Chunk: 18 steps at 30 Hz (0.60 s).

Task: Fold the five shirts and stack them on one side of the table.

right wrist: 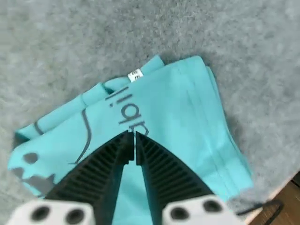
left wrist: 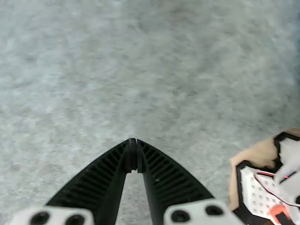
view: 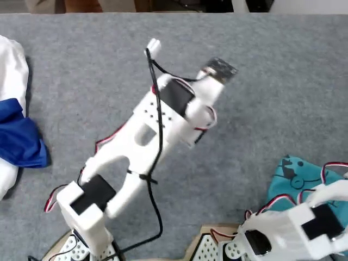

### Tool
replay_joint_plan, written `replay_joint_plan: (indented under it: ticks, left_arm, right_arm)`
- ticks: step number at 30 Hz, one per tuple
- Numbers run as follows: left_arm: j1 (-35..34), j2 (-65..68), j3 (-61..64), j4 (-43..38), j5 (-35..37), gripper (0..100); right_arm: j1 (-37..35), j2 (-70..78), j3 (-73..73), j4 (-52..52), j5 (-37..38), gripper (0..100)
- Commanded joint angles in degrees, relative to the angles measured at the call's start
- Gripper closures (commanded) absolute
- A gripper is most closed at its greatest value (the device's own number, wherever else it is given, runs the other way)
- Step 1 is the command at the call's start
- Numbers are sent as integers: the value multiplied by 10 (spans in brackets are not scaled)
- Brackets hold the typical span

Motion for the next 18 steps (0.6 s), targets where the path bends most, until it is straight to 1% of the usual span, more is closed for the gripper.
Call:
replay_joint_plan:
  ticks: [1, 3, 6, 9, 11, 16, 18]
  left_arm:
    - [52, -29, -1, -21, 13, 979]
    - [74, -29, 0, -23, 15, 979]
    - [79, -29, 11, -21, 11, 979]
    - [51, -29, 26, -19, 11, 979]
    - [26, -34, 38, -18, -2, 979]
    - [-23, -35, 47, 4, -12, 979]
    - [-40, -36, 49, 6, -12, 979]
  right_arm:
    - [-7, 47, -29, -47, -1, 992]
    - [-29, 73, -30, -43, 14, 992]
    - [-73, 78, -31, 9, 18, 992]
    - [-119, 47, -27, 41, 17, 993]
    - [-147, 33, -27, 43, 15, 993]
    - [-228, 40, -19, 60, 13, 993]
    - [-262, 36, -9, 67, 0, 993]
